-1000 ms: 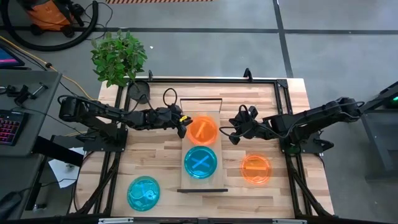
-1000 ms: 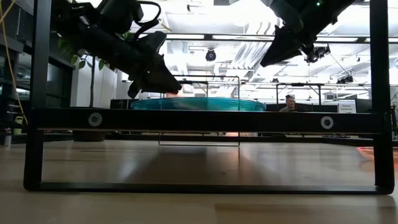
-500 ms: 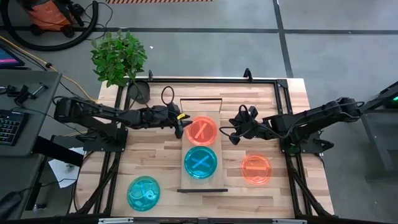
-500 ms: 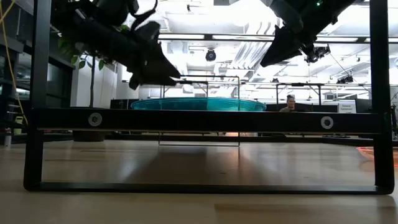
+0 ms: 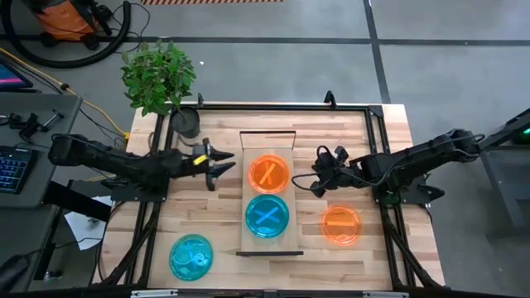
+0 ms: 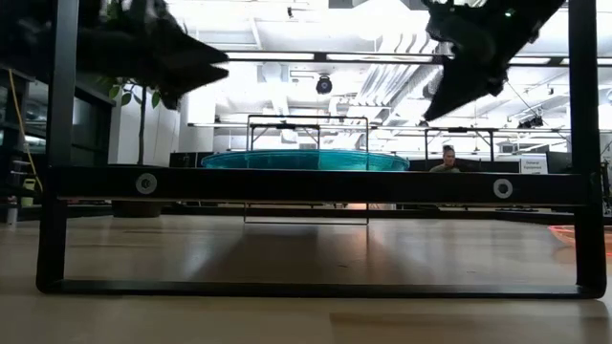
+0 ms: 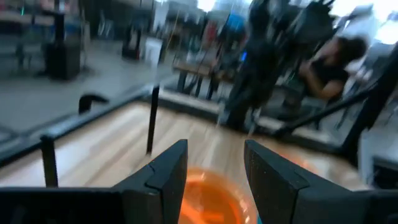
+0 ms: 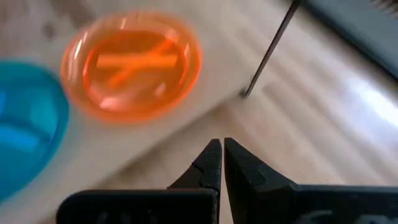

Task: Place and stack plates onto a shelf
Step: Stack the orange plate on top of the other orange plate on the shelf

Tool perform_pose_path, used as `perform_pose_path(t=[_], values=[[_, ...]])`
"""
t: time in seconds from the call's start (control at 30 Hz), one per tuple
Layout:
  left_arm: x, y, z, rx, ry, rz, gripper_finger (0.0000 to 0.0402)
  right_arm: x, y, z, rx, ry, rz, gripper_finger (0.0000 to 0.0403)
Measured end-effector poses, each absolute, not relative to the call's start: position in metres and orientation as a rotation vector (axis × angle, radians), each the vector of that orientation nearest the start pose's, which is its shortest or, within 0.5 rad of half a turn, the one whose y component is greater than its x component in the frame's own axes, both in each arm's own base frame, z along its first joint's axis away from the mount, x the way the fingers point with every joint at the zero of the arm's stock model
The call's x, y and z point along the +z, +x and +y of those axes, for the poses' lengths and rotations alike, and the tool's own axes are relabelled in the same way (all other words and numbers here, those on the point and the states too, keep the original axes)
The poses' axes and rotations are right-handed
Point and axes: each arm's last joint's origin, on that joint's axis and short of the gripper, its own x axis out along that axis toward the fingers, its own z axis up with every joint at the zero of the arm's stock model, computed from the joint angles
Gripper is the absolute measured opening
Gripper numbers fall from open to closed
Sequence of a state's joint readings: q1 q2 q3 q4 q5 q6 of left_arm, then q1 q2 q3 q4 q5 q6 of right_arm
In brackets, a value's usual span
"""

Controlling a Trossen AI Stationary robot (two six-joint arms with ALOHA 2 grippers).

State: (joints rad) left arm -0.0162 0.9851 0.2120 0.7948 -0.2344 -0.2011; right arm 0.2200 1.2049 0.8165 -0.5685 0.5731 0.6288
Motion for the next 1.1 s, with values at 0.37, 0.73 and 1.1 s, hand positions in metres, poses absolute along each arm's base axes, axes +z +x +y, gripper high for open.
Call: perform_pose_path(t=[0.37,0.73,1.1], values=[[0.2,0.166,0.003,0.149,-0.191,-0.137,0.0147,0.222,0.2,0.048,-0.575,0.513,1.064,0.0023],[0.198,0.167,0.0,0.059,-0.239,-0.108,0.0149,0.189,0.167,0.081,-0.639,0.704,1.252,0.0119],[0.198,0.167,0.0,0.057,-0.238,-0.115,0.0149,0.144,0.133,0.085,-0.814,0.827,1.348,0.0124]])
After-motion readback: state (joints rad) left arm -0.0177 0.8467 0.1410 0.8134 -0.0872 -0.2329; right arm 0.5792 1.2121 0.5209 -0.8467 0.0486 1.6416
